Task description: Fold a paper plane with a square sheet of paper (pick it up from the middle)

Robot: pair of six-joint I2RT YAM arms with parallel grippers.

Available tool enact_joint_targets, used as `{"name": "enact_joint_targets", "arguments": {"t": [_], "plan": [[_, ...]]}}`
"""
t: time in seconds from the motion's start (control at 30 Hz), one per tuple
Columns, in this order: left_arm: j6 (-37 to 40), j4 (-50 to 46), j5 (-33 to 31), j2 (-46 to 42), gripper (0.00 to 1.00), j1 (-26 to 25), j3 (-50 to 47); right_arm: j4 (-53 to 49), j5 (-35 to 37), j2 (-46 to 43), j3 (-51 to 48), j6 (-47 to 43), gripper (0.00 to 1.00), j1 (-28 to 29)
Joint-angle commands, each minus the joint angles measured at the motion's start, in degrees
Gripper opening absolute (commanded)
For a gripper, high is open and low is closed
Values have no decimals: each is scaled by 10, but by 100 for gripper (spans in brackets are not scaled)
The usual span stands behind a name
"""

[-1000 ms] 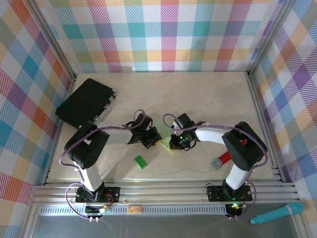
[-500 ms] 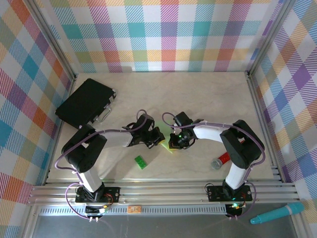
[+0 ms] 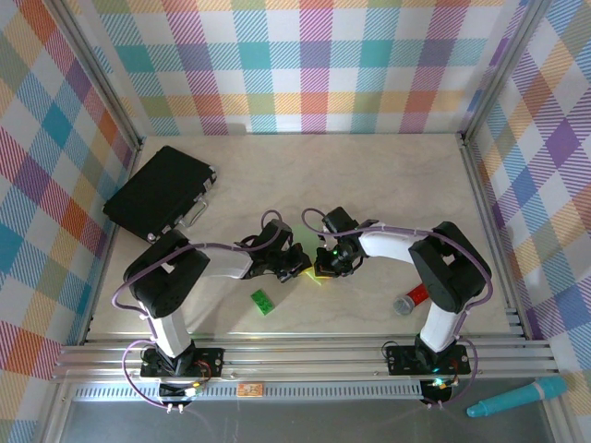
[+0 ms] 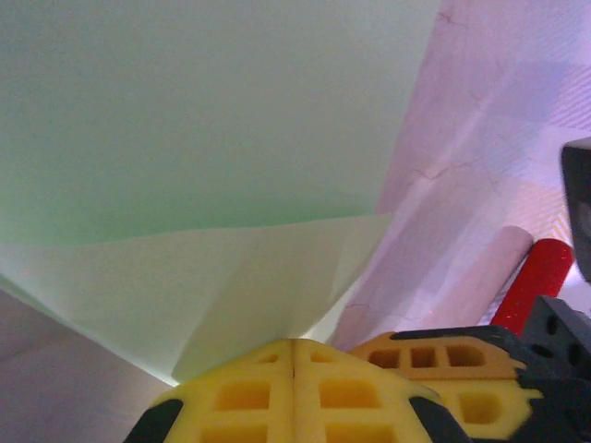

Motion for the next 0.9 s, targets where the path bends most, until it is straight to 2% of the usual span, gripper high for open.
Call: {"name": "enact_joint_targets", "arguments": {"t": [0.0,0.3,0.57,0.73,0.87], "plan": [[17,-12,-25,13,0,-4,2,-56,34,37,-13,6,2,2],[22,-57,-95,-6,0,22,-22,-108,72,47,-17,9,2,0],[39,-6,-68,-8,0,97,-51,-120,89,53,-31,8,2,-3],[79,-66,-72,-16,0,139,-33,-120,91,46,-31,-10,2,-6],[101,-102,-56,-13,0,165,-22,-114,79,35,-16,-68,3,-10]]}}
